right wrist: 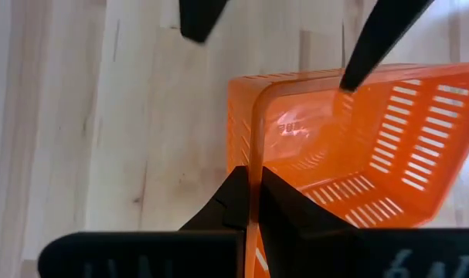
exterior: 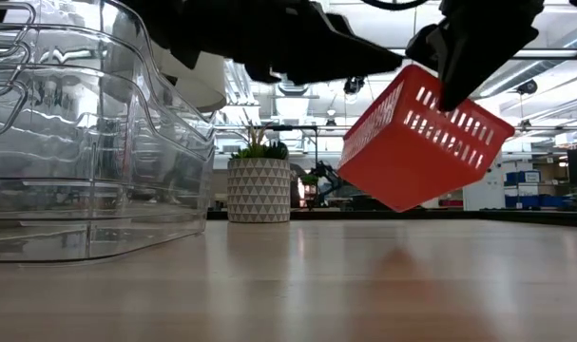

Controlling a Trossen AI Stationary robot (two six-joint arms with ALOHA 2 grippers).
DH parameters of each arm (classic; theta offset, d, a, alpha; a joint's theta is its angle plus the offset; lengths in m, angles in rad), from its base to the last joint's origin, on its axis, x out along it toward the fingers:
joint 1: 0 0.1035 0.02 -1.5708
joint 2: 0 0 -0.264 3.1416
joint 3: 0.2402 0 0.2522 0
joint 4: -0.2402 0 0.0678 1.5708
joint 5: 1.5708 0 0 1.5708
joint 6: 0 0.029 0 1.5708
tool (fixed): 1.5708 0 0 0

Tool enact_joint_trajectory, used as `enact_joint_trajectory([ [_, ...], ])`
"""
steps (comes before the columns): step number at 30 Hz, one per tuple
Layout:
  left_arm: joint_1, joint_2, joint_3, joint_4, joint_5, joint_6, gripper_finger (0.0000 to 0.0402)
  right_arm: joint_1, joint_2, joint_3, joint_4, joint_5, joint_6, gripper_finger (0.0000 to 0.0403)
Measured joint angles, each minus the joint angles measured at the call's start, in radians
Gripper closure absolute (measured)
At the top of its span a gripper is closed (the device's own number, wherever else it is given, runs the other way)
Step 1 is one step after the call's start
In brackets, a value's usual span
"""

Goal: Stack baskets by color
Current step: Stack the top orange bin on the bottom stacked orange bins

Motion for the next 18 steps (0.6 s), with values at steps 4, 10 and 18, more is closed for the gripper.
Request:
enact_joint_trajectory([
  [4,0.014,0.017,0.000,0.015,0.006,-0.023,0.0173,0.000,0.000,0.000,0.003,-0.001,0.005,0.0394],
  [10,0.040,0.029,0.000,0.022,0.142,-0.025,0.0173,0.007,0.000,0.000,0.005,-0.054,-0.181,0.0394],
  [18,0.054,0.031,0.000,0.016,0.182,-0.029,0.0173,0.007,0.000,0.000,0.009,-0.053,-0.291,0.0394],
])
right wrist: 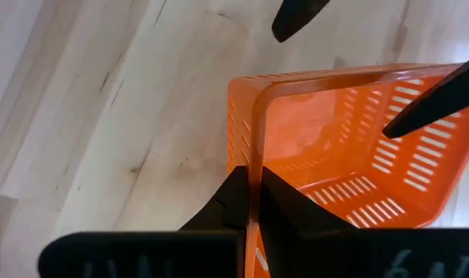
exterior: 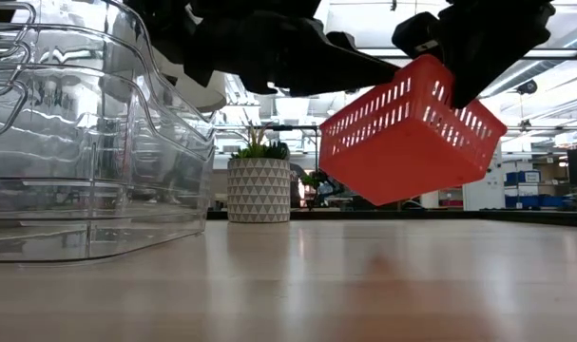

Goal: Stack baskets by color
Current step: Stack the top orange bin on the bottom stacked orange bins

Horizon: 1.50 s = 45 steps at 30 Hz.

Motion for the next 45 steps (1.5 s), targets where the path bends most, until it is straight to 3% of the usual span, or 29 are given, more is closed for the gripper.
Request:
enact_joint_trajectory([
  [13,0.026,0.011,0.003,-0.028,0.049,-0.040,0.0239,0.002,0.000,0.000,0.024,0.000,-0.070,0.0394],
  [24,0.024,0.011,0.003,-0.038,0.068,-0.021,0.0390,0.002,0.000,0.000,0.020,0.013,-0.066,0.0380],
  [36,0.007,0.005,0.011,-0.017,0.075,0.008,0.0400,0.009,-0.020,0.094,-0.073,-0.006,0.085,0.0255],
  [45,-0.031,-0.044,0.010,-0.016,0.086,0.106,0.0401,0.031,-0.158,0.156,-0.079,-0.019,0.046,0.0219],
])
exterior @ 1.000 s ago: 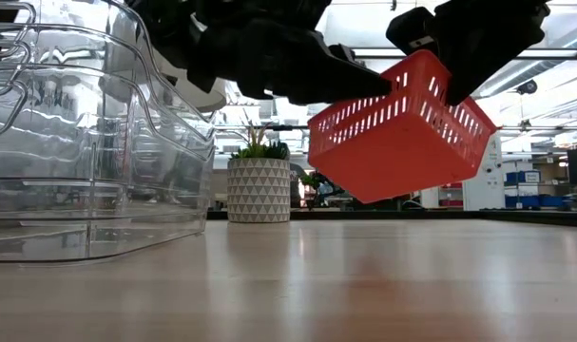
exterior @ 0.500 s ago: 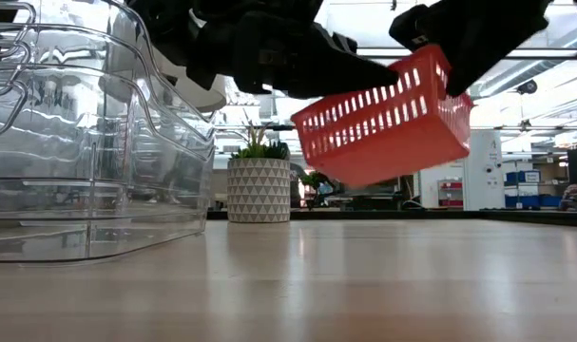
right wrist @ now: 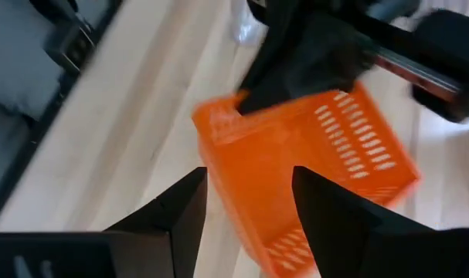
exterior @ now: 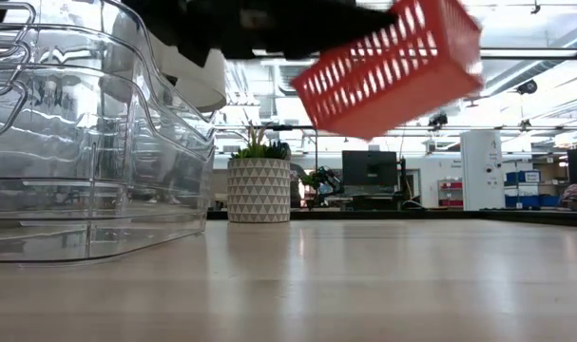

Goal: Stack baskets by color
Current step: Stack the top orange bin on the bottom stacked orange bins

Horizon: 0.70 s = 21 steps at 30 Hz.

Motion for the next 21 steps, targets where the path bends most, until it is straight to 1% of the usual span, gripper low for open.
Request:
enact_joint_trajectory([
  [2,-0.015,-0.028,-0.004,-0.005,0.035,0.020,0.0401,0.007,-0.042,0.000,0.011,0.000,-0.008,0.0219],
  [5,-0.043,-0.061,-0.009,-0.016,0.118,0.045,0.0401,0.034,-0.108,-0.013,0.039,0.000,-0.021,0.0222],
  [11,-0.081,-0.115,-0.013,-0.053,0.169,0.100,0.0401,0.097,-0.200,-0.089,0.180,0.000,-0.116,0.0231],
  [17,-0.106,-0.153,-0.014,-0.057,0.374,0.105,0.0401,0.100,-0.215,-0.202,0.363,0.002,-0.245,0.0231],
  [19,-0.113,-0.155,-0.014,-0.058,0.412,0.105,0.0401,0.100,-0.203,-0.241,0.447,0.001,-0.306,0.0232],
  [21,-0.119,-0.154,-0.016,-0.061,0.421,0.094,0.0401,0.100,-0.183,-0.271,0.528,0.000,-0.368,0.0232],
])
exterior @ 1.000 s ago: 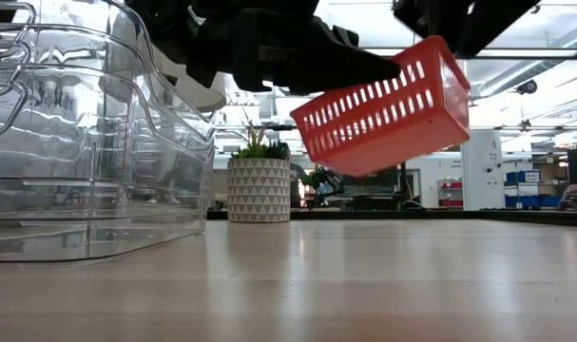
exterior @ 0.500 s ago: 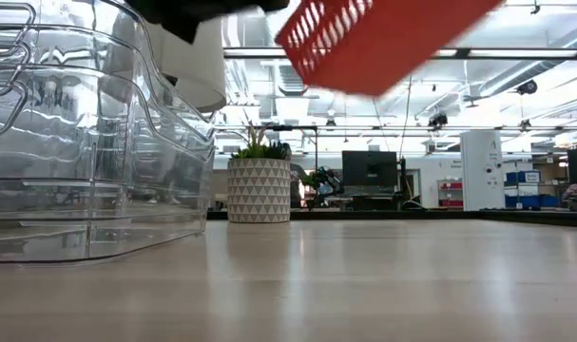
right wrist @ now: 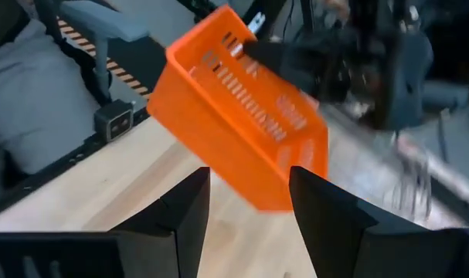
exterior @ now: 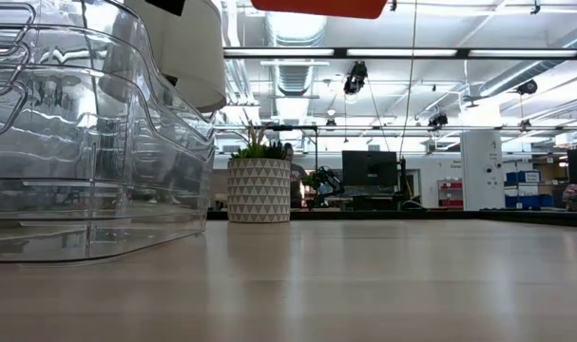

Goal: Stack baskets by color
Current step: Stack the top orange bin on the bottom stacked orange bins

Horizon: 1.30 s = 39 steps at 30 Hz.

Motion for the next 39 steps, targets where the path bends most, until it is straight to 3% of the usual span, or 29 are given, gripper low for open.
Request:
enact_joint_trajectory([
  [5,-0.003,0.002,-0.001,-0.006,0.056,-0.040,0.0401,-0.003,0.058,-0.048,0.194,-0.009,-0.159,0.0232],
  [10,-0.008,0.006,-0.002,-0.005,0.154,-0.040,0.0402,-0.032,0.125,-0.049,0.279,-0.147,-0.224,0.0234],
  [13,-0.013,0.006,-0.002,-0.003,0.156,-0.040,0.0402,-0.055,0.169,-0.047,0.336,-0.205,-0.243,0.0240],
  [23,-0.028,0.007,-0.006,-0.005,0.158,-0.040,0.0402,-0.103,0.281,-0.016,0.401,-0.229,-0.297,0.0264],
  [31,-0.028,0.008,-0.008,-0.008,0.158,-0.040,0.0402,-0.130,0.354,0.021,0.435,-0.383,-0.323,0.0270],
  [35,-0.028,0.008,-0.009,-0.027,0.133,-0.040,0.0402,-0.130,0.375,0.021,0.434,-0.391,-0.365,0.0298],
  [39,-0.027,0.008,-0.009,-0.026,0.118,-0.039,0.0402,-0.129,0.373,0.021,0.426,-0.407,-0.411,0.0356],
])
